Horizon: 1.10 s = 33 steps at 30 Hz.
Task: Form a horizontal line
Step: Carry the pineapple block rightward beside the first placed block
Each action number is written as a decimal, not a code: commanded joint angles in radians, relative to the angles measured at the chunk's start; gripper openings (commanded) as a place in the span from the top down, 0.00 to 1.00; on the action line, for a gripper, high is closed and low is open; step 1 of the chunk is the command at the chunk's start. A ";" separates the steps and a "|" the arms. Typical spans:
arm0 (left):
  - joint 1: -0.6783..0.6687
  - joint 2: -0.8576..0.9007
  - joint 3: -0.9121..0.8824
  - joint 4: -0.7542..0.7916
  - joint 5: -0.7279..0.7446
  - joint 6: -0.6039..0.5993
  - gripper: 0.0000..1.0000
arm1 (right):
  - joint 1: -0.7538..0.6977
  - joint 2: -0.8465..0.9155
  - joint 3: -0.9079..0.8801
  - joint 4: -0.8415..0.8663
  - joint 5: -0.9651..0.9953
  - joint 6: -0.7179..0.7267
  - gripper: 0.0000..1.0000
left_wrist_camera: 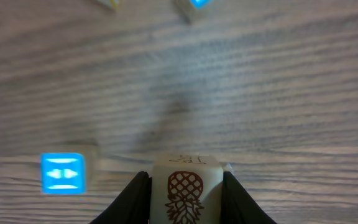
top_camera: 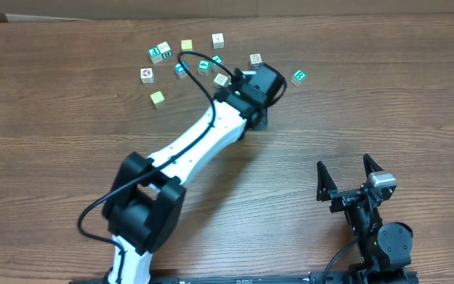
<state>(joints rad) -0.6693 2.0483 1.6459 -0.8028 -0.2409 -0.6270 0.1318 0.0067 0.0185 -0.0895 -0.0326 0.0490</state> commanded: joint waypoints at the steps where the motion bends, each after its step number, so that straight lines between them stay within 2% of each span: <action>1: -0.019 0.075 0.008 -0.006 -0.023 -0.040 0.75 | 0.004 -0.003 -0.010 0.005 0.012 0.003 0.00; 19: 0.002 0.125 0.008 -0.034 -0.076 -0.073 0.74 | 0.004 -0.003 -0.010 0.005 0.012 0.003 0.00; 23: 0.003 0.125 0.008 -0.034 -0.084 -0.080 0.65 | 0.004 -0.003 -0.010 0.005 0.012 0.003 0.00; 25: 0.003 0.125 0.008 -0.035 -0.081 -0.080 0.52 | 0.004 -0.003 -0.010 0.005 0.012 0.003 0.00; 27: 0.003 0.125 0.008 -0.035 -0.080 -0.078 0.43 | 0.004 -0.003 -0.010 0.005 0.012 0.003 0.00; 33: 0.009 0.102 0.077 -0.063 -0.084 0.007 0.32 | 0.004 -0.003 -0.010 0.005 0.012 0.003 0.00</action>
<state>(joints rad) -0.6716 2.1670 1.6527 -0.8490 -0.3035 -0.6651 0.1314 0.0067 0.0185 -0.0906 -0.0322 0.0490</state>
